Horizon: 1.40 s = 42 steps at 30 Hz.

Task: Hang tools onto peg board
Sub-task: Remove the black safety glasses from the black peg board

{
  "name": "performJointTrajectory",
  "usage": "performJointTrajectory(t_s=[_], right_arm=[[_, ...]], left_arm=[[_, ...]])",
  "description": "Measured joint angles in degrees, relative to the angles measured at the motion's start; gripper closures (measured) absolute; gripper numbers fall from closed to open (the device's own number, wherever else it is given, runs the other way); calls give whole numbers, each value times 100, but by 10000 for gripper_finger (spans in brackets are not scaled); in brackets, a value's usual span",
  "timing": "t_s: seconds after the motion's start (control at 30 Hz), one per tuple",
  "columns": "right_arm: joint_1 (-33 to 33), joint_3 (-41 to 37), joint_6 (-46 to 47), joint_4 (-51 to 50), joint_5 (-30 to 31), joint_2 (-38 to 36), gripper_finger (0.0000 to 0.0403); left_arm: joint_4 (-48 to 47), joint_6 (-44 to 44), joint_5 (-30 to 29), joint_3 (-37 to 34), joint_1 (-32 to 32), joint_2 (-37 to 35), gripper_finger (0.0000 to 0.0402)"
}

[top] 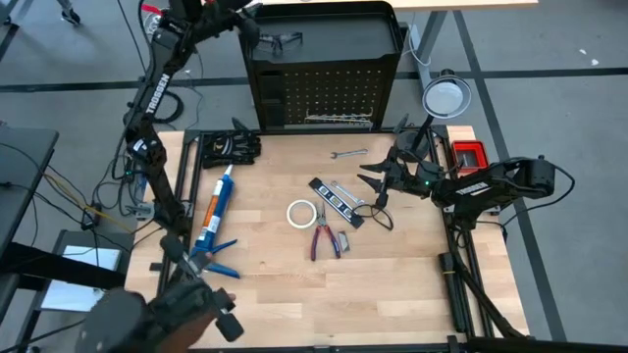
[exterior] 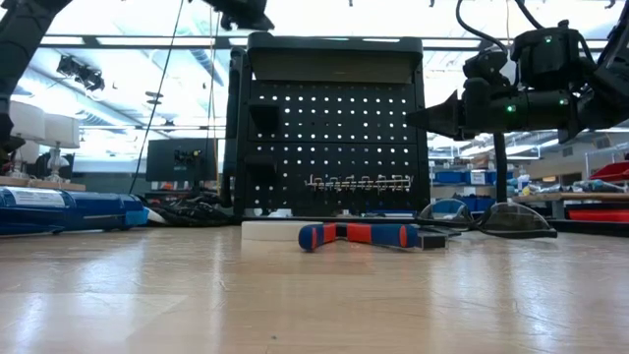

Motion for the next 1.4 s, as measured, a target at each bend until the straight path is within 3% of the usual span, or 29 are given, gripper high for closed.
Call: performJointTrajectory(t_s=[0.17, 0.6, 0.87, 1.4], right_arm=[[0, 0, 0, -2, 0, 0, 263], [0, 0, 0, -2, 0, 0, 263], [0, 0, 0, -2, 0, 0, 263], [0, -2, 0, -4, 0, 0, 263]], left_arm=[[-528, -146, 761, 0, 263, 138, 266], [-950, 183, 1554, 0, 270, 250, 264], [-1033, 203, 1311, 0, 222, 250, 264], [-1786, 656, 1554, 30, 88, 224, 264]])
